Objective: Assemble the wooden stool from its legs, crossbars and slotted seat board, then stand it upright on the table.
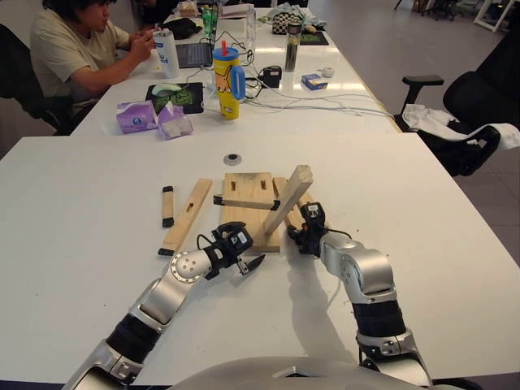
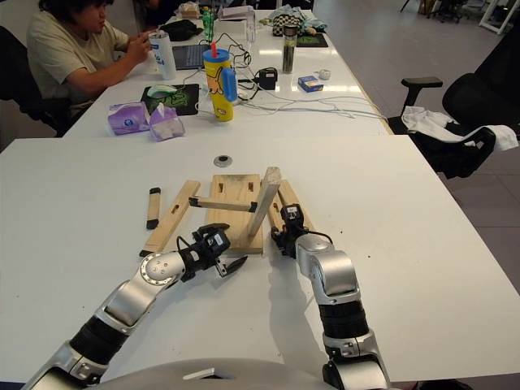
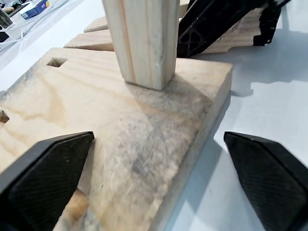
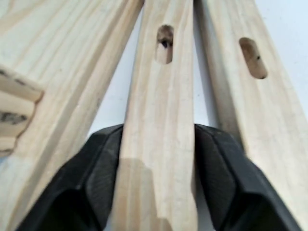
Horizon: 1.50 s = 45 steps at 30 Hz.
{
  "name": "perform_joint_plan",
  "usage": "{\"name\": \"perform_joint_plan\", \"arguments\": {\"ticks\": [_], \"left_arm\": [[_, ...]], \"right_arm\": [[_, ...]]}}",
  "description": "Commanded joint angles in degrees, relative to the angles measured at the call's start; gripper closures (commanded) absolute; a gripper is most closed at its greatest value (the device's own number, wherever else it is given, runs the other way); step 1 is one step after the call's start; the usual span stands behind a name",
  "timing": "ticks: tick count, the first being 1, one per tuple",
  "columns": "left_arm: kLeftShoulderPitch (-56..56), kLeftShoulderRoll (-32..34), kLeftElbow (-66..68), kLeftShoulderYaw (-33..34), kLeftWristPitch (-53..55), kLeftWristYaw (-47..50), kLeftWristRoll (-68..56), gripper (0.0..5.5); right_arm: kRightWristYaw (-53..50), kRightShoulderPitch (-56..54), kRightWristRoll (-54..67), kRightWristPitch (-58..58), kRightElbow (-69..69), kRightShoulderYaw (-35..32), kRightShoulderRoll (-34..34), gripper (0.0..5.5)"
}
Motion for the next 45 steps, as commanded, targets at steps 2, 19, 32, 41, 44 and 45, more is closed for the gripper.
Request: {"name": "perform_joint_plan", "arguments": {"ticks": [2, 19, 32, 41, 44, 45], "left_arm": [[4.55, -0.8, 8.22, -3.58, 6.83, 2.05, 4.72, 0.5], [0.6, -4.39, 10.81, -0.38, 4.58, 6.46, 3.81, 0.5], [13.88, 4.48, -18.63, 11.95, 9.63, -2.49, -7.03, 0.5], [17.2, 15.15, -29.59, 32.17, 22.63, -23.19, -41.28, 0.5], [14.81, 16.11, -28.75, 37.1, 28.61, -24.59, -52.92, 0.34], [14.02, 15.94, -28.66, 38.54, 30.2, -24.14, -56.76, 0.24]], "right_arm": [[0.76, 0.22, -0.95, -6.81, 1.05, -0.27, -0.71, 3.44], [0.99, -2.38, 4.07, -20.63, 0.1, -10.46, 3.13, 3.44], [7.76, -6.76, 11.4, -28.03, 0.34, -17.67, -1.31, 3.44], [22.75, -11.84, 41.76, -15.63, -8.94, -25.74, -9.8, 3.44], [25.97, -13.73, 55.74, -7.94, -10.81, -26.85, -13.99, 3.44], [26.39, -14.12, 59.79, -5.92, -11.12, -27.0, -15.24, 3.44]]}}
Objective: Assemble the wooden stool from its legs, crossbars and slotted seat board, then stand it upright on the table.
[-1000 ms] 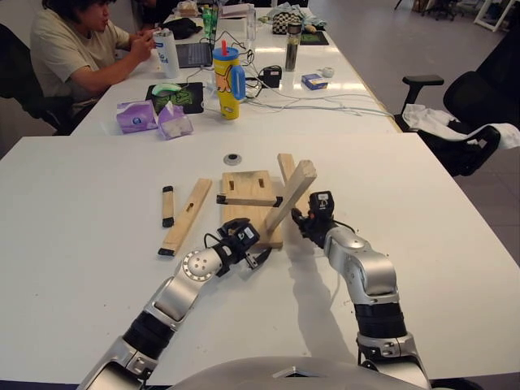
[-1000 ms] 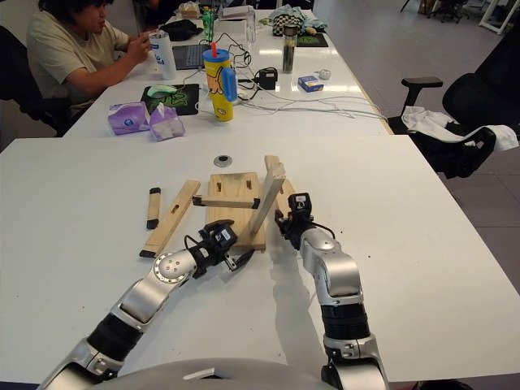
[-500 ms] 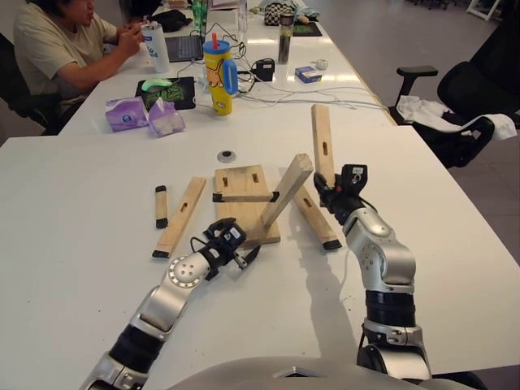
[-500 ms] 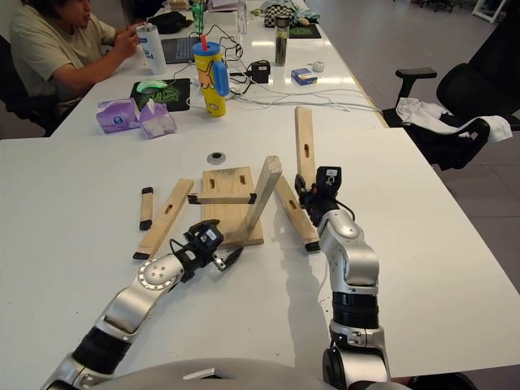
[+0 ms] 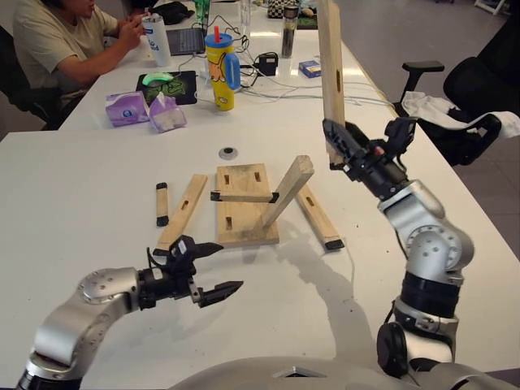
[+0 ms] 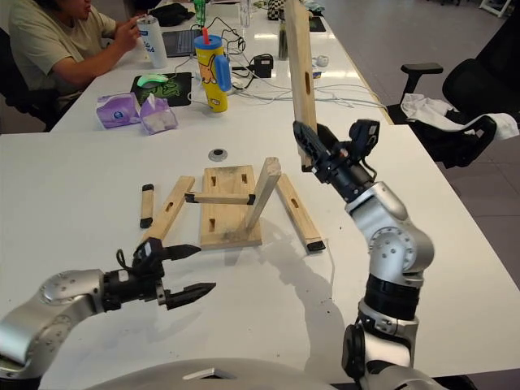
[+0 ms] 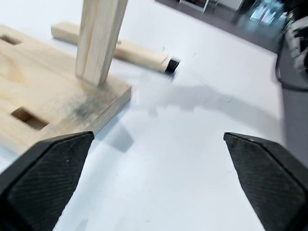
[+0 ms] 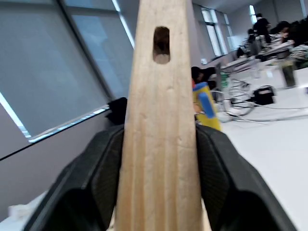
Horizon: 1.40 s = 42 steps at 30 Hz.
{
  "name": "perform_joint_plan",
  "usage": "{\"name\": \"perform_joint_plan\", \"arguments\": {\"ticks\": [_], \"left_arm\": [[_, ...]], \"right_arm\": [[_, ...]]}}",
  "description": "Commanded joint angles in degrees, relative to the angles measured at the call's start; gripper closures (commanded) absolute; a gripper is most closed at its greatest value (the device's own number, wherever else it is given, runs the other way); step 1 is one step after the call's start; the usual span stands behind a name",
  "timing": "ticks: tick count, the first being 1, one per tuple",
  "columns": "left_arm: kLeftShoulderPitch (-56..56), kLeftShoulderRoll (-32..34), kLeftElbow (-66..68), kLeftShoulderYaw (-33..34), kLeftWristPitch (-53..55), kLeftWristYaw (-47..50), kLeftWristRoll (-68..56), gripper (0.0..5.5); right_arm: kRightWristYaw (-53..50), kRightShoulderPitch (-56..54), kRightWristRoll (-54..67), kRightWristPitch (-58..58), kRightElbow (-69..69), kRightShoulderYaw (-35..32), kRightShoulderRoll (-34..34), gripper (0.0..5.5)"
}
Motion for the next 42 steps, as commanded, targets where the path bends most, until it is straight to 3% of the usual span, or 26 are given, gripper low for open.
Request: {"name": "perform_joint_plan", "arguments": {"ticks": [1, 6, 15, 21, 37, 42], "left_arm": [[-4.63, 0.62, 0.59, 7.57, 8.15, 0.26, -17.77, 0.11], [-9.98, -1.54, 1.54, 10.39, 10.69, 7.18, -34.66, 0.1], [-16.86, -2.74, 5.51, 9.45, 10.71, 18.68, -49.84, 0.1], [-18.9, -2.48, 6.72, 8.89, 10.26, 22.2, -55.3, 0.97], [-20.35, -0.94, 6.62, 7.58, 9.54, 25.04, -63.23, 0.98], [-20.59, 0.54, 8.03, 8.37, 9.69, 24.64, -63.89, 1.63]], "right_arm": [[3.23, -3.39, 20.67, 10.64, -3.1, -1.53, -6.23, 3.44], [4.06, -1.56, 36.05, 16.0, -4.33, 0.64, -11.86, 3.44], [10.2, 10.28, 38.3, 18.72, -7.62, 8.13, -16.67, 3.44], [13.31, 12.71, 38.26, 18.15, -7.84, 9.51, -18.71, 3.44], [18.16, 14.4, 34.27, 17.3, -10.03, 14.54, -22.44, 3.44], [20.56, 14.68, 32.28, 16.7, -10.2, 14.18, -24.33, 3.44]]}}
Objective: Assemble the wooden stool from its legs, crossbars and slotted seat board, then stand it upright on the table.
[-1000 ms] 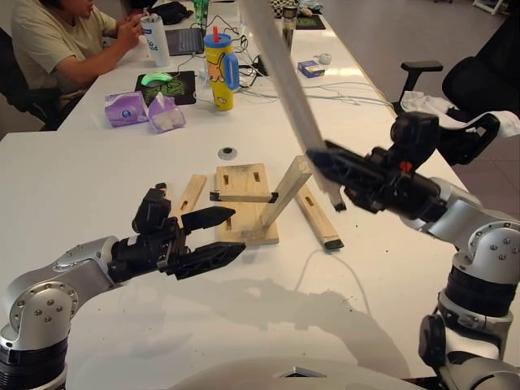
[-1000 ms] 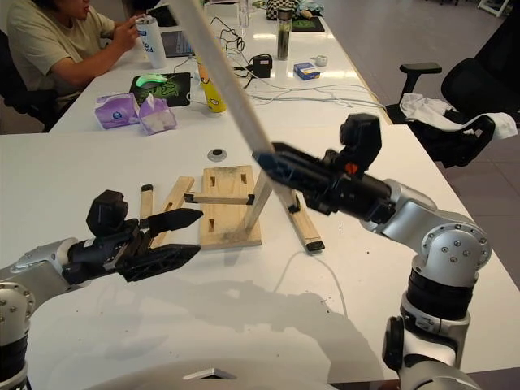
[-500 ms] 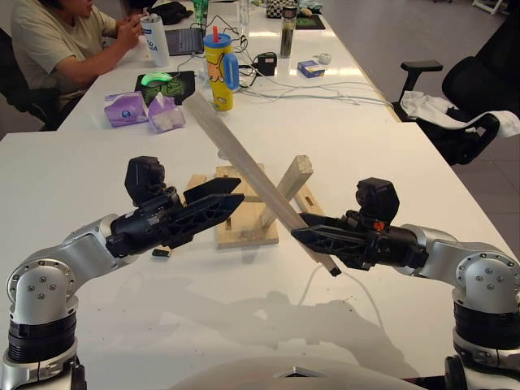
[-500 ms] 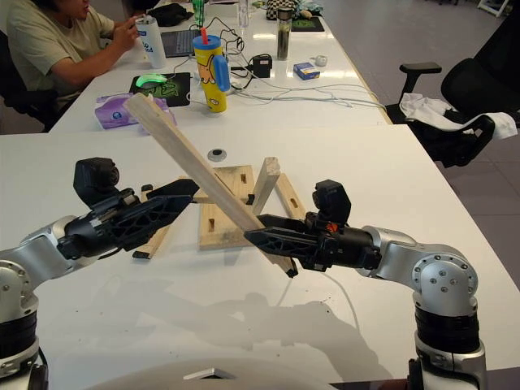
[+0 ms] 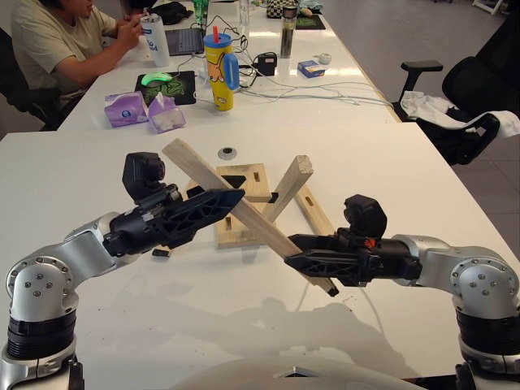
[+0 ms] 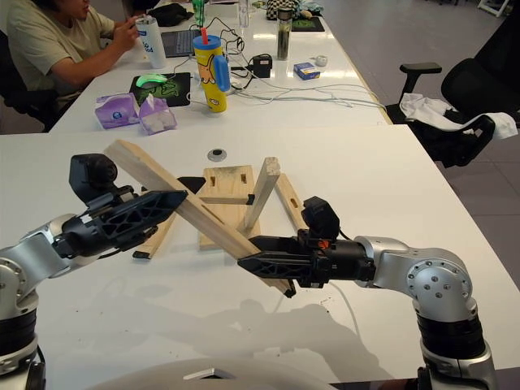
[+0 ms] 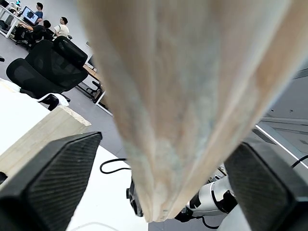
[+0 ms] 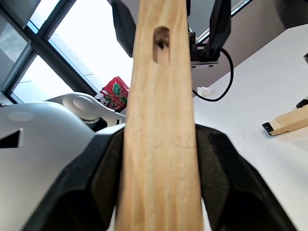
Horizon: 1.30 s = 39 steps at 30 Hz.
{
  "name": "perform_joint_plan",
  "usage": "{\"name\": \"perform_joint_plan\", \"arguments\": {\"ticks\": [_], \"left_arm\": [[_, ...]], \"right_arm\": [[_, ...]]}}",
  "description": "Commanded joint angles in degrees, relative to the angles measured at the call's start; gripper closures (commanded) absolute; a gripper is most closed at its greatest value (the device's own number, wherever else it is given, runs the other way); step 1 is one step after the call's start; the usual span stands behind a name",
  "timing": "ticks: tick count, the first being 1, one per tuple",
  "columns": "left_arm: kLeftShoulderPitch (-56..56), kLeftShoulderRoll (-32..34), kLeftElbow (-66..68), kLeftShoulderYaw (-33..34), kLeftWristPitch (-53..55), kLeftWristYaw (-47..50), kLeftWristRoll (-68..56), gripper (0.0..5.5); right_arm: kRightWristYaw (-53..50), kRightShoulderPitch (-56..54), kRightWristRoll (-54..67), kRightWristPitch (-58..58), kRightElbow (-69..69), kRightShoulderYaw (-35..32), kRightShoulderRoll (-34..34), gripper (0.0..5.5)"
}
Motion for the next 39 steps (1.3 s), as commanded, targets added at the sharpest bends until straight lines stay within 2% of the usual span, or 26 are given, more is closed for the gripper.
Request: {"name": "perform_joint_plan", "arguments": {"ticks": [1, 11, 18, 19, 23, 26, 30, 35, 39], "left_arm": [[-0.96, 1.95, 0.91, 0.69, 0.42, -0.11, -0.95, 1.87], [1.6, 4.14, 1.49, 0.27, 2.59, -2.79, 0.29, 3.4], [2.12, 5.99, 3.1, 1.05, 3.49, -5.36, 3.35, 3.43], [2.73, 6.51, 3.34, 1.29, 3.84, -6.14, 4.34, 3.44], [8.19, 10.32, 5.36, 5.85, 5.38, -11.1, 9.39, 3.47], [11.11, 14.14, 8.89, 10.32, 5.73, -16.45, 14.91, 3.47], [9.69, 19.65, 17.31, 13.91, 3.81, -23.57, 24.09, 3.47], [2.29, 23.97, 26.5, 8.4, -1.46, -32.14, 38.14, 3.47], [-3.19, 23.98, 30.17, 5.07, -5.07, -37.78, 44.89, 3.47]], "right_arm": [[2.11, 0.0, -1.82, -0.96, -0.37, -0.16, -1.88, 3.44], [3.24, -0.06, -2.48, -1.98, -0.37, -0.14, -2.18, 3.44], [3.51, 0.18, -2.24, -1.34, 1.23, -0.25, -2.7, 3.44], [3.05, 0.0, -2.0, -1.26, 2.23, -0.45, -2.6, 3.08], [0.69, 0.45, -6.41, -2.84, 5.04, -0.24, -1.65, 2.47], [-4.4, 2.15, -12.88, -5.96, 4.47, 3.22, 2.12, 2.0], [-15.18, 3.31, -21.69, -11.24, 6.41, 9.42, 13.04, 1.94], [-30.65, 4.22, -31.41, -17.26, 10.74, 14.05, 28.31, 1.94], [-36.52, 3.99, -37.39, -20.47, 13.68, 15.51, 34.88, 1.94]]}}
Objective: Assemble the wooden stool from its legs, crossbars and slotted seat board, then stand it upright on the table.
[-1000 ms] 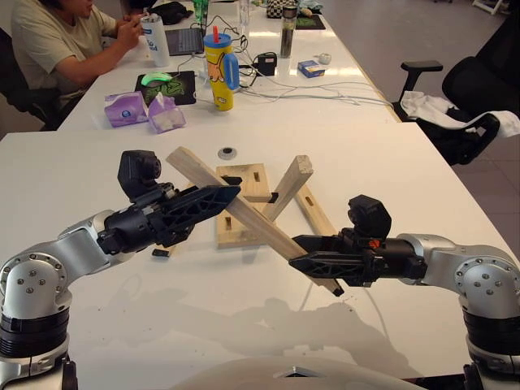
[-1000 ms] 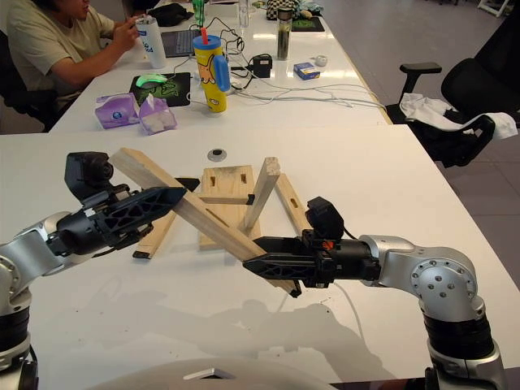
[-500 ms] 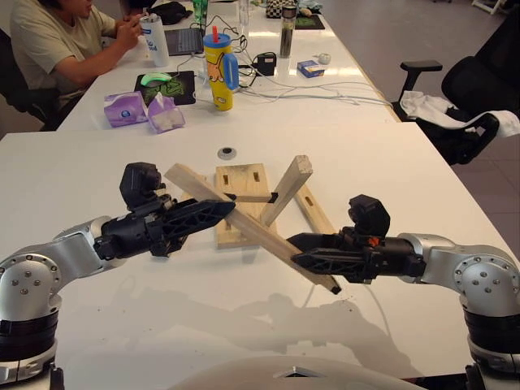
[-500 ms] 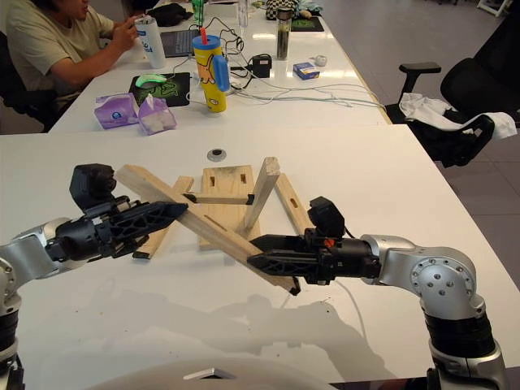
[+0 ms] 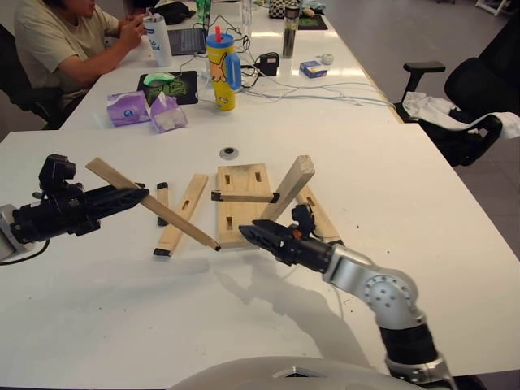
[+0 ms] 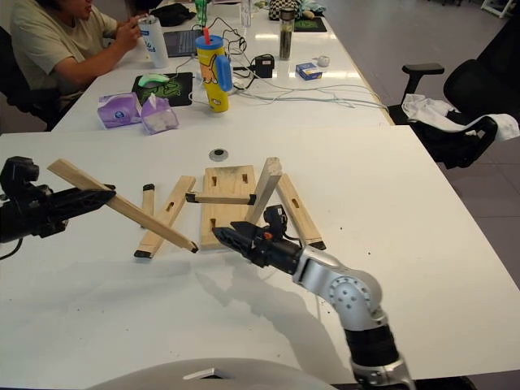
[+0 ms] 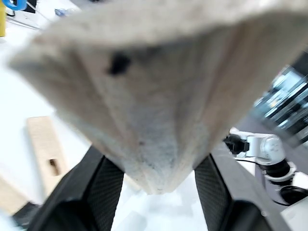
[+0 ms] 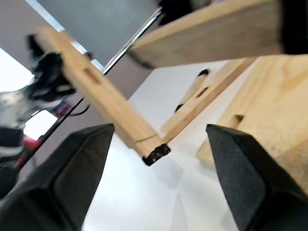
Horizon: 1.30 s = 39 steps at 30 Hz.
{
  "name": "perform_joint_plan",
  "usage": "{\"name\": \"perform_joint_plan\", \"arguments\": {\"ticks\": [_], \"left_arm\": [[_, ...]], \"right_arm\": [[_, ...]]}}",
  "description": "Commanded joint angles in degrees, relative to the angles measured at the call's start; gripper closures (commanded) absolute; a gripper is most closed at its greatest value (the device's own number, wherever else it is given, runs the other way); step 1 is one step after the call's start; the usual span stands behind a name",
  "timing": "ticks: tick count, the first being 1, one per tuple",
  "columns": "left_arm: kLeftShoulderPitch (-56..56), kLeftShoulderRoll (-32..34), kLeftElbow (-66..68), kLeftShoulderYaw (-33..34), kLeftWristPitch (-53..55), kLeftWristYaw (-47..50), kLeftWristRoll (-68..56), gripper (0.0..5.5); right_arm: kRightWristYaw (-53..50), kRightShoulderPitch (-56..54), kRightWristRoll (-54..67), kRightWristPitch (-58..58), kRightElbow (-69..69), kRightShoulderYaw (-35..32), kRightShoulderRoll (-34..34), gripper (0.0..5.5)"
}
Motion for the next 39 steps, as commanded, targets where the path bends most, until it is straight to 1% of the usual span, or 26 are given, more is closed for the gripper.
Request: {"name": "perform_joint_plan", "arguments": {"ticks": [1, 4, 9, 12, 16, 18, 21, 24, 32, 39], "left_arm": [[-6.17, 0.68, 2.92, -2.83, -3.53, -4.78, 5.64, 3.47], [-9.82, -1.82, 3.79, -3.96, -5.64, -4.65, 8.72, 3.47], [-10.8, -5.86, 1.6, -2.84, -5.6, -3.66, 8.57, 3.47], [-9.87, -8.19, 0.03, -2.73, -7.04, -2.54, 9.83, 3.47], [-8.74, -11.4, -3.05, -3.82, -10.25, -0.34, 12.71, 3.47], [-8.65, -13.04, -3.94, -3.97, -10.14, -0.12, 12.32, 3.47], [-8.64, -15.23, -4.89, -4.69, -9.98, 0.5, 12.37, 3.47], [-9.22, -16.56, -4.64, -5.42, -10.81, 0.46, 13.37, 3.47], [-10.62, -19.51, -0.47, -10.35, -13.77, -1.48, 18.52, 3.47], [-12.78, -17.93, 0.38, -12.59, -15.89, -2.85, 23.13, 3.47]], "right_arm": [[-4.78, -0.42, -4.29, -2.77, 2.28, 0.41, 5.36, 1.94], [-7.72, -0.53, -7.27, -3.8, 2.91, -0.97, 6.96, 1.94], [-7.61, -1.23, -10.28, -3.1, 3.32, -2.87, 5.22, 1.94], [-5.93, -2.27, -12.12, -2.77, 4.49, -3.22, 2.93, 1.94], [-3.41, -2.63, -14.96, -2.21, 5.58, -1.83, 0.28, 1.94], [-1.63, -2.33, -17.4, -2.42, 5.26, 0.29, -1.72, 1.94], [1.89, -1.03, -22.56, -3.71, 4.17, 5.71, -5.53, 1.94], [3.81, -0.32, -25.23, -4.61, 4.21, 8.01, -6.8, 1.94], [6.4, 0.0, -28.11, -3.36, 6.99, 10.75, -6.79, 1.94], [7.53, -0.34, -30.17, -1.95, 7.67, 11.21, -7.01, 1.94]]}}
